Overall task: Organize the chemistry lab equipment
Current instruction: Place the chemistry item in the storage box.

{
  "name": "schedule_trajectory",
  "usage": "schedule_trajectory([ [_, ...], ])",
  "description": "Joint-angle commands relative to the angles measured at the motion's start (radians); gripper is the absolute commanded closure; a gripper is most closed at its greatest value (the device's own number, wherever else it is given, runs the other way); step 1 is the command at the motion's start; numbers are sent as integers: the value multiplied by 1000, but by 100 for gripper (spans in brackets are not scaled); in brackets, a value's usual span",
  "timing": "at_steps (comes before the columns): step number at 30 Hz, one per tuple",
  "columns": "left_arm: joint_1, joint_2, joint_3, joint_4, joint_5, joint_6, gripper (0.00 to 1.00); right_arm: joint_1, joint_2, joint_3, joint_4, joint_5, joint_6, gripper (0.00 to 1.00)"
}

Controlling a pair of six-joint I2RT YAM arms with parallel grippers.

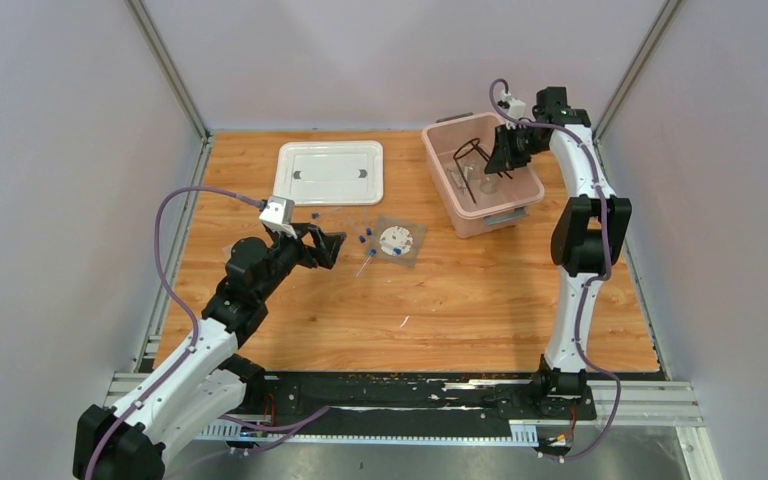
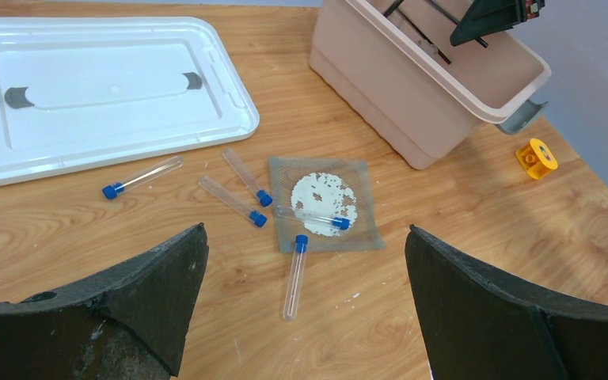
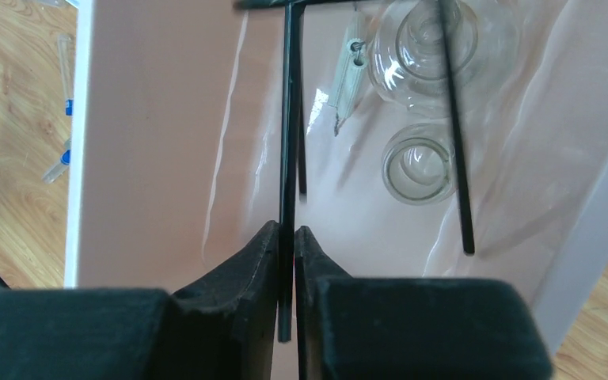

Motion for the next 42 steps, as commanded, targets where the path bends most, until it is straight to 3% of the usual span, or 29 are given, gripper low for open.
schedule_trajectory([
  [1, 2, -11, 1, 29, 4, 5, 0, 0, 40, 87, -14, -20, 15, 87],
  [12, 2, -12, 2, 27, 6, 4, 0, 1, 73, 141, 48, -2, 48, 86],
  [14, 2, -7, 2, 31, 9, 1, 0, 1, 72, 148, 73, 5, 61, 81],
  [18, 2, -2, 6, 33, 20, -5, 0, 1, 69, 166, 94, -6, 72, 59],
  [23, 2, -8, 5, 29, 23, -4, 0, 1, 0, 127, 99, -18, 40, 53],
  [29, 2, 40, 3, 85, 87, -46, 0, -2, -171, -53, 159, -119, -13, 52],
  [36, 2, 141, 24, 133, 186, -107, 0, -2, -434, -397, 336, -433, -25, 49],
  [42, 1, 282, 97, 50, 227, -139, 2, 4, -611, -655, 543, -659, 91, 48],
])
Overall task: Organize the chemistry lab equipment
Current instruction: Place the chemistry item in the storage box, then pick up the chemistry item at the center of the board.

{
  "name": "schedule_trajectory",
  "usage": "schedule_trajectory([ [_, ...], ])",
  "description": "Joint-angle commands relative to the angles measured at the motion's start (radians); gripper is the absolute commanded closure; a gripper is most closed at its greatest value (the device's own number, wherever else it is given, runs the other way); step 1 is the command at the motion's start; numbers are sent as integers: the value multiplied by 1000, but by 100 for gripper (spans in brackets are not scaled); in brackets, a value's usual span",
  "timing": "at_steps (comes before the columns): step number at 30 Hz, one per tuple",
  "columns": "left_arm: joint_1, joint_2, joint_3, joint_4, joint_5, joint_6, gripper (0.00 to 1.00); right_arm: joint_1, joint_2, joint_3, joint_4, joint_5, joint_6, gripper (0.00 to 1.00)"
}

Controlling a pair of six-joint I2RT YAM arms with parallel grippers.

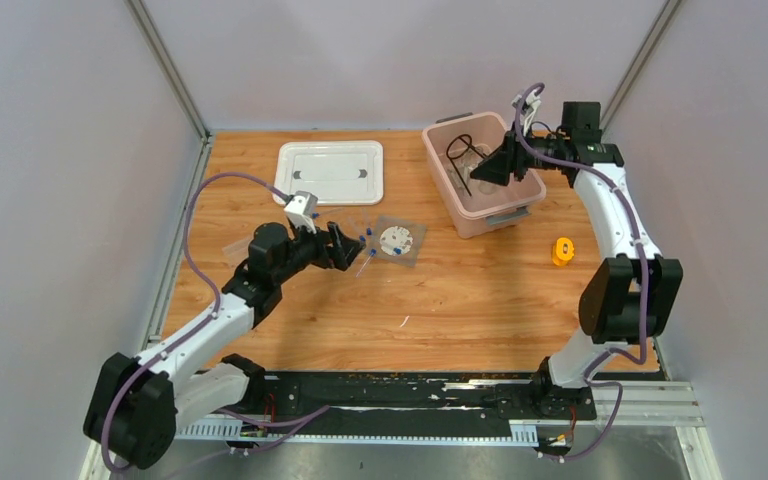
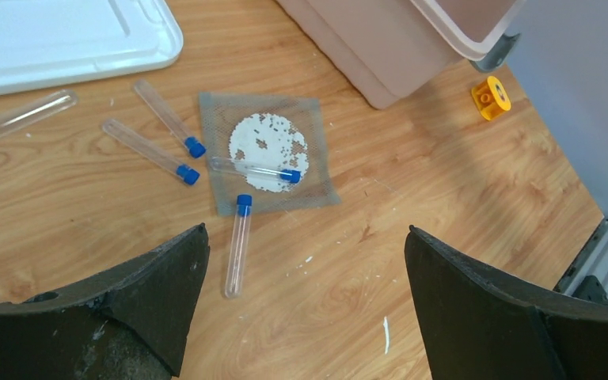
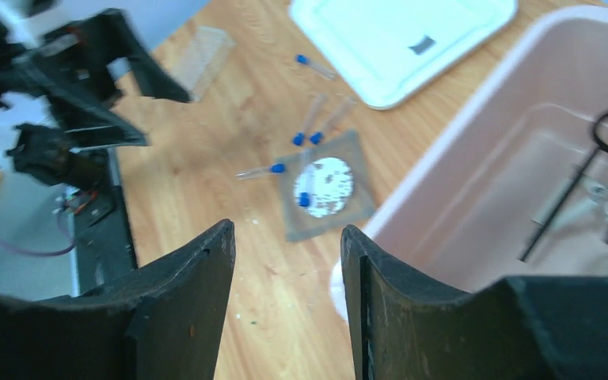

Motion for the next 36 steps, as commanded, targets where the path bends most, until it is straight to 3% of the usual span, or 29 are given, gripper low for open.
schedule_trajectory([
  [1, 0, 105, 97, -35, 55, -43, 3, 8, -101, -135, 184, -222, 58, 48],
  [7, -3, 275, 161, -82, 61, -75, 10, 77, -175, -283, 185, -253, -59, 47],
  [12, -3, 355, 191, -140, 23, -60, 13, 151, -166, -314, 132, -242, -222, 46],
  [15, -3, 371, 194, -158, 1, -44, 13, 224, -142, -302, 80, -146, -305, 46],
  [17, -3, 379, 193, -160, -3, -40, 13, 292, -104, -269, 54, -2, -330, 45],
  [21, -3, 372, 187, -165, -11, -21, 15, 389, 59, -64, -134, 216, -408, 39],
  [25, -3, 316, 149, -173, -55, 2, 15, 425, 323, 340, -440, 329, -442, 36],
  [28, -3, 272, 115, -179, -79, 13, 15, 456, 488, 549, -594, 409, -447, 34],
  [36, -3, 197, 67, -168, -65, 20, 15, 507, 659, 692, -573, 600, -379, 34],
])
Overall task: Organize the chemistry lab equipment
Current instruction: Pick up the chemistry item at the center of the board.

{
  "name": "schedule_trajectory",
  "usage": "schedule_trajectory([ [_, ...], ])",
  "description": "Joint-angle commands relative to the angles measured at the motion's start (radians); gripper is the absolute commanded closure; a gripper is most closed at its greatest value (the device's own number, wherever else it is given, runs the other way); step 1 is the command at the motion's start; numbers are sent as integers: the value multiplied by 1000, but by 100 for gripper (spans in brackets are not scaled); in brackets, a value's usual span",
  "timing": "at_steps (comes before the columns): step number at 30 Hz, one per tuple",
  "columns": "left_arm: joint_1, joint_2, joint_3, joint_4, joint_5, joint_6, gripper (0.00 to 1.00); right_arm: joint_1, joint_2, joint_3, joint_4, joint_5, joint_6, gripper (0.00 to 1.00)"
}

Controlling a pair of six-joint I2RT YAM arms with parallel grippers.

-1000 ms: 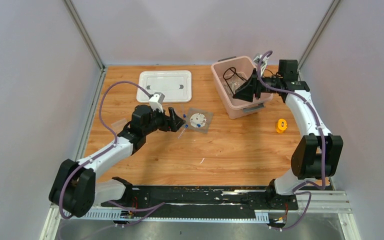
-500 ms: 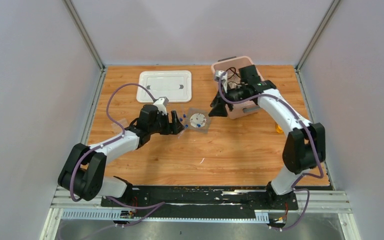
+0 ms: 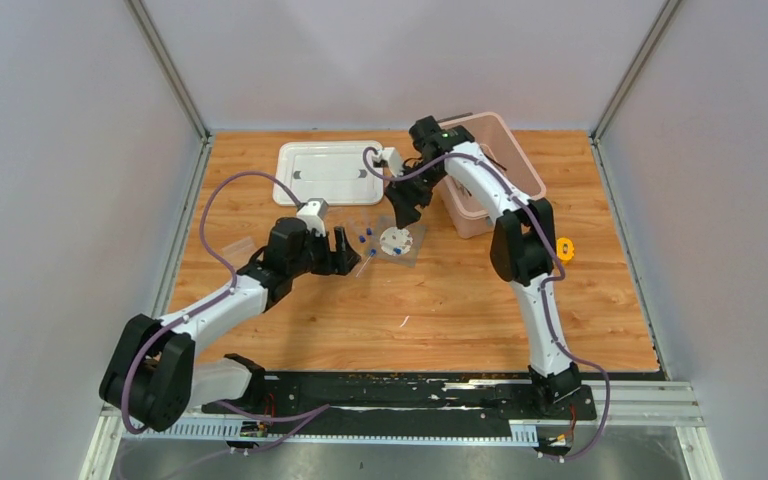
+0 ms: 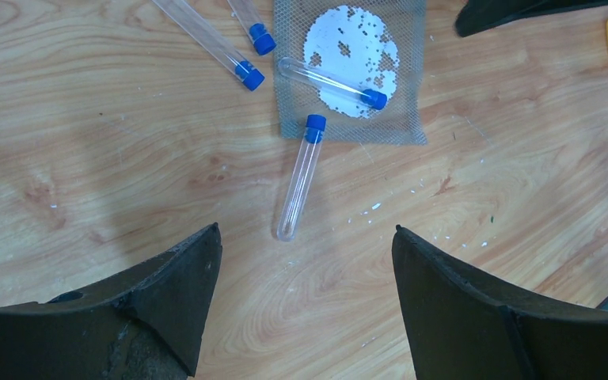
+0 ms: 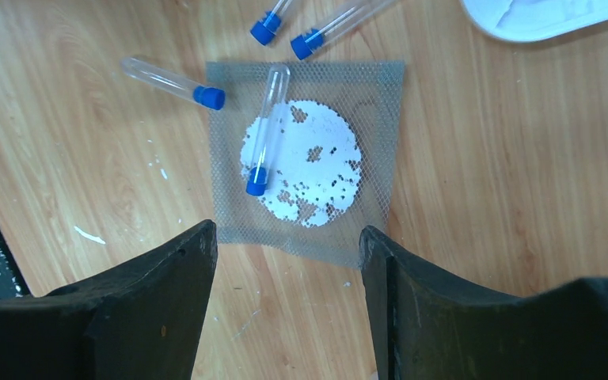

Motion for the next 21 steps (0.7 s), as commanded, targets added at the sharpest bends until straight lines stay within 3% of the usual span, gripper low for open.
schedule_trajectory([
  [1, -3, -46, -21, 27, -4, 24, 15, 20, 66, 98, -43, 136, 29, 34],
  [12, -3, -42, -34, 53, 14, 7, 15, 16, 161, 127, 23, 228, 102, 35],
  [21, -3, -28, -35, 66, 27, 0, 15, 5, 183, 125, 24, 210, 130, 35],
])
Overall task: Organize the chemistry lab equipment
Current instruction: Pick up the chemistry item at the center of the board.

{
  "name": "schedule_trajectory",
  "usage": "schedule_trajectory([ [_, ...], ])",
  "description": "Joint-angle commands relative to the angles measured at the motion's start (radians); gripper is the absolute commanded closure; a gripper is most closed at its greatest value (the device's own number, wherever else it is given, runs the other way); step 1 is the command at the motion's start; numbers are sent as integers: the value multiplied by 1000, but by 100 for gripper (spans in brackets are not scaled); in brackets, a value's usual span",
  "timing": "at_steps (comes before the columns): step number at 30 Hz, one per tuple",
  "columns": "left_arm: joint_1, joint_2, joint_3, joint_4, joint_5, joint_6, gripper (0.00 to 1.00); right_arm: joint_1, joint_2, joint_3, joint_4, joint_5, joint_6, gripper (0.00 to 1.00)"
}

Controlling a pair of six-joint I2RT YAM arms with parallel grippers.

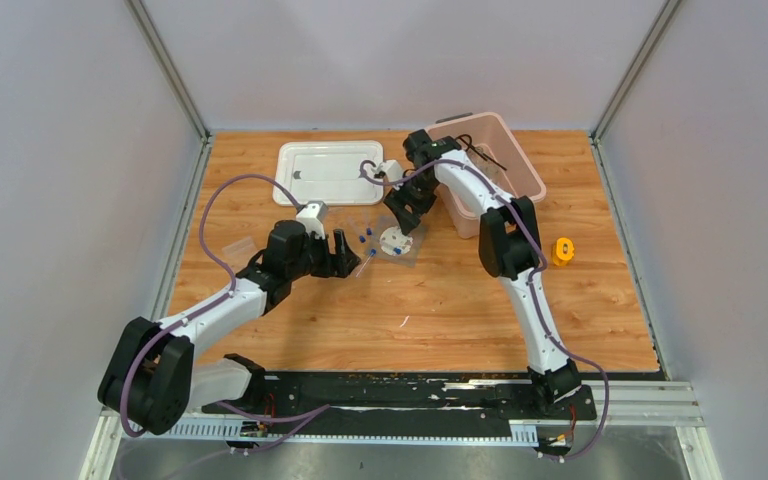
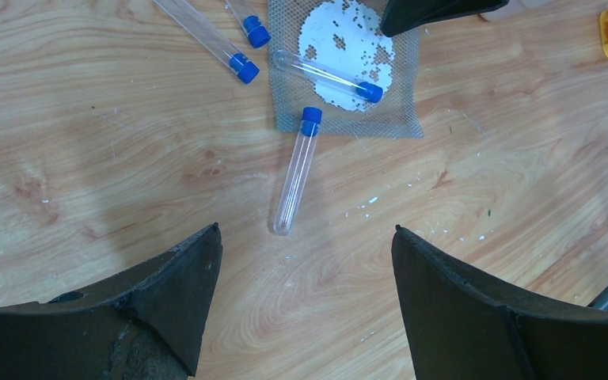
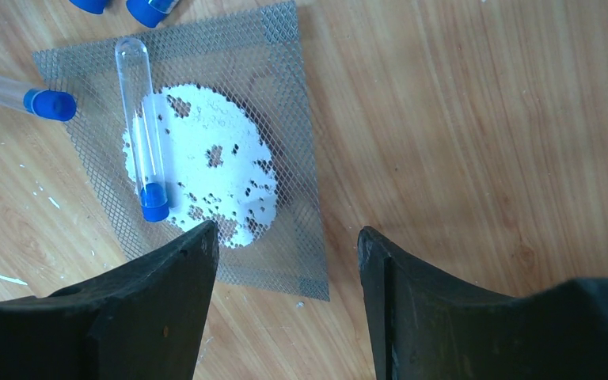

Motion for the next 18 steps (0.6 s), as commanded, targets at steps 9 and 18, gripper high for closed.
schedule_trajectory([
  [9, -3, -3, -6, 51, 14, -1, 15, -4, 20, 34, 3, -26, 35, 40],
  [18, -3, 0, -6, 53, 15, -1, 15, -4, 33, 32, 6, -16, 37, 45],
])
